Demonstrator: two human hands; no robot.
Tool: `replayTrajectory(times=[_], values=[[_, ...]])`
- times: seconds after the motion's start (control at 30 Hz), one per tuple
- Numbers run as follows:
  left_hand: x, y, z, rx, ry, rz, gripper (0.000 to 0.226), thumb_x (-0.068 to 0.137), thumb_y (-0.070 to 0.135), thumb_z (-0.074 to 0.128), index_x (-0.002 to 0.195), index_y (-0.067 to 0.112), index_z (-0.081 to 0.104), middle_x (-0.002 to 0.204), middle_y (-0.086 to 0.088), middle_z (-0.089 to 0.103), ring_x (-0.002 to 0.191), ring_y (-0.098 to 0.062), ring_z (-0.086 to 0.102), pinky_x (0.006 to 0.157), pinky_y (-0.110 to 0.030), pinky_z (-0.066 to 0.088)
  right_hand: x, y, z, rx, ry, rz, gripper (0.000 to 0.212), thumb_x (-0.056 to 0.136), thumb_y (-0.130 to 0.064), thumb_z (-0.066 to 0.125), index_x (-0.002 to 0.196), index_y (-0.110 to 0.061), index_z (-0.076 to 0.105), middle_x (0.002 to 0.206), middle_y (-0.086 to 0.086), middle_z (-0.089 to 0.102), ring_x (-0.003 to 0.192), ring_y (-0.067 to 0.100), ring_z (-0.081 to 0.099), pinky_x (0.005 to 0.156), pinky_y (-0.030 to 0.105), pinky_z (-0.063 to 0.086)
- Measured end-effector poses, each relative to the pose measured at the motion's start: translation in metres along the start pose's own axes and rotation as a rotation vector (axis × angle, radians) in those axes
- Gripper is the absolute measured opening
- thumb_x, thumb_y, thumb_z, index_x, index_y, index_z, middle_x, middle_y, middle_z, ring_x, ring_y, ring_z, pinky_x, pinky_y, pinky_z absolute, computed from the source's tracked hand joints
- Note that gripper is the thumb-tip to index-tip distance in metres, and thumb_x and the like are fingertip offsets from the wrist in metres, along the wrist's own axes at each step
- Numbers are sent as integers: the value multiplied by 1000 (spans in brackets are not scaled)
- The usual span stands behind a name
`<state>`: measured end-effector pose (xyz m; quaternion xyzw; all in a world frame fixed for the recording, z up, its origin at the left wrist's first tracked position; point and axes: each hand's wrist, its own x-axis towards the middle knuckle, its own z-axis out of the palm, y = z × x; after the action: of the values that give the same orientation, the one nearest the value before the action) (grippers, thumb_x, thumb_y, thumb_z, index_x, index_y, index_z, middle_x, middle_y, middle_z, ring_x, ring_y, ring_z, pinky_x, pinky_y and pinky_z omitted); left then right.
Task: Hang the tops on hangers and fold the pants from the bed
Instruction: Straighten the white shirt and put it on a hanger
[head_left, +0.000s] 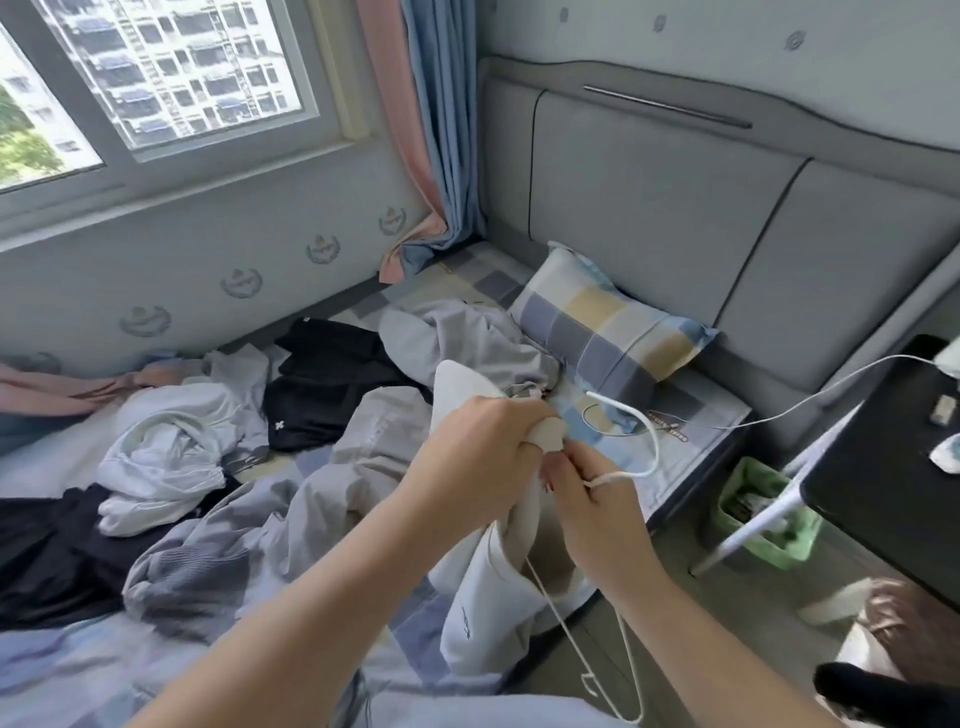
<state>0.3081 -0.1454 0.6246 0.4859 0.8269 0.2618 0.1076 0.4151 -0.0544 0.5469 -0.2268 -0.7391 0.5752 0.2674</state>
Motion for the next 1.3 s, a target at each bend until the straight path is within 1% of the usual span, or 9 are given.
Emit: replayTrajectory(times=[0.13,0.37,0.57,0.7,0.83,0.9,0.97,1.07,1.3], values=[[-8,-9,6,5,-27,-28,17,89,11,49,82,16,64,68,5,59,64,-14,51,60,-32,44,-7,8,2,79,-28,-78,35,101,-26,50,68,-14,49,58,-5,42,54,6,37,53,16,31],[-12,-18,1,-37,-50,15,21,94,11,47,96,12,68,86,2,68,84,-16,58,77,-37,47,5,12,13,131,-185,7,33,98,-24,51,67,-31,55,56,-14,42,54,4,36,52,13,31],[-19,-41,-9,262,-15,109,47,85,60,52,126,39,61,108,14,46,105,-12,42,90,-29,33,14,6,-1,250,-231,-17,35,94,-37,57,73,-9,56,55,3,37,51,21,29,47,40,20],[-12,-69,-31,386,96,219,37,84,58,66,117,40,68,131,10,53,129,-22,43,111,-46,30,26,-9,-16,134,-324,-112,30,98,-23,53,73,-9,64,52,-13,48,48,2,40,48,15,31],[-10,-91,-37,413,77,287,44,102,49,34,99,21,68,91,9,65,81,-22,63,69,-36,50,38,-23,-26,-46,-292,-201,36,99,-34,56,64,-32,65,48,-7,40,46,5,36,48,22,32],[-14,-94,-33,364,87,277,47,101,50,32,95,18,65,86,8,64,71,-22,61,55,-38,51,46,-24,-32,-169,-210,-248,53,97,-53,52,59,-16,57,49,-3,35,45,7,31,47,27,32],[-17,-96,-28,275,95,260,44,98,52,35,96,20,65,86,11,65,71,-19,60,54,-39,52,52,-19,-37,-259,-168,-228,74,92,-69,43,64,-2,53,48,-9,38,45,7,34,49,22,31],[-15,-94,-23,149,57,215,42,97,55,39,97,22,65,83,12,63,75,-18,58,63,-39,51,51,-8,-37,-269,-104,-135,58,93,-60,42,65,-12,58,55,-12,53,52,6,48,57,28,39],[-21,-82,1,96,-89,192,28,92,47,66,86,26,50,68,14,42,67,-20,47,58,-35,40,44,-13,-18,-255,-36,-214,68,98,-55,36,60,-1,51,53,11,50,54,27,49,57,42,41]])
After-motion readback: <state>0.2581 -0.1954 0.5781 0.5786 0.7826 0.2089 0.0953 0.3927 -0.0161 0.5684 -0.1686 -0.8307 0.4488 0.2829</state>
